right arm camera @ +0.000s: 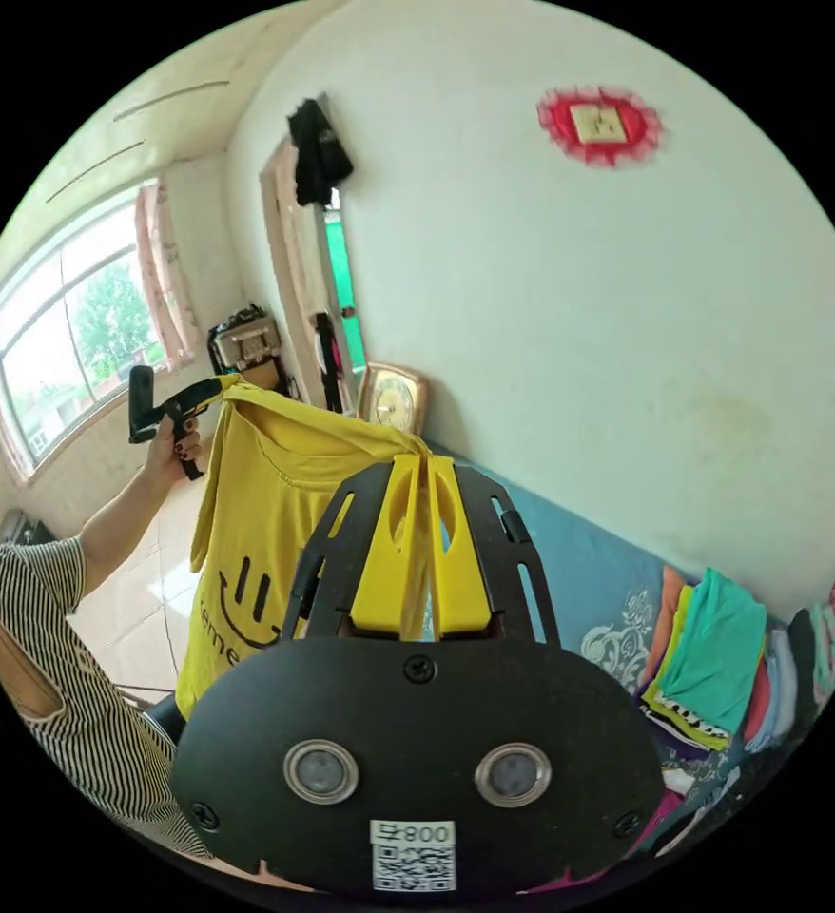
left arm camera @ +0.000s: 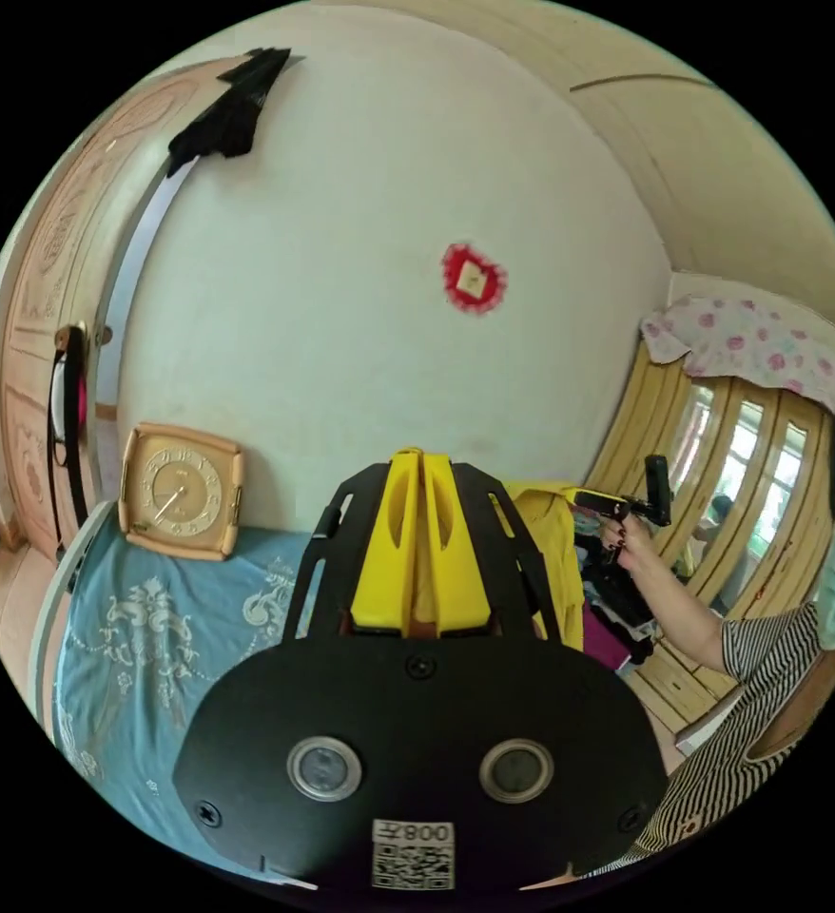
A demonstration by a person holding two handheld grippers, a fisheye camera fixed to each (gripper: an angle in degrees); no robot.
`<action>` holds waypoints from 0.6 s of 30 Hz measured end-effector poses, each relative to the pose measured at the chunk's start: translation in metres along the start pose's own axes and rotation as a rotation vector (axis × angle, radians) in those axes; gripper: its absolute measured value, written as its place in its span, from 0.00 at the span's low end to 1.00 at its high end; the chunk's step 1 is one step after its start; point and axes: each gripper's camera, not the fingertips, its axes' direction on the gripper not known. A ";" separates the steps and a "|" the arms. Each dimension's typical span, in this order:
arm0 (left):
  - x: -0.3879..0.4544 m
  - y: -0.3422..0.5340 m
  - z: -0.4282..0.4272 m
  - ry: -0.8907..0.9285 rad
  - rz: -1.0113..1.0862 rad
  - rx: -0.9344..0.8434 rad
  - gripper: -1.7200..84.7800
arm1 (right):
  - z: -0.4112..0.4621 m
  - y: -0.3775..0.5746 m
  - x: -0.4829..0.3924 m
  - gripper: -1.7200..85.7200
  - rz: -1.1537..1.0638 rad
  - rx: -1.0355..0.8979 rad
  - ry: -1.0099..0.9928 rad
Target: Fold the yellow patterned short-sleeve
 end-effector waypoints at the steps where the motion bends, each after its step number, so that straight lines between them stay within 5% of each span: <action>1: -0.017 0.004 0.019 -0.015 -0.033 -0.036 0.03 | 0.048 -0.007 0.024 0.03 0.035 -0.072 -0.014; 8: -0.204 0.116 0.190 -0.057 -0.525 -0.323 0.08 | 0.285 0.015 0.141 0.02 0.334 -0.473 0.050; 13: -0.260 0.178 0.194 0.023 -0.559 -0.343 0.11 | 0.306 0.051 0.150 0.03 0.315 -0.437 -0.047; 18: -0.292 0.239 0.143 -0.159 -0.557 -0.413 0.13 | 0.309 0.098 0.109 0.07 0.277 -0.492 -0.060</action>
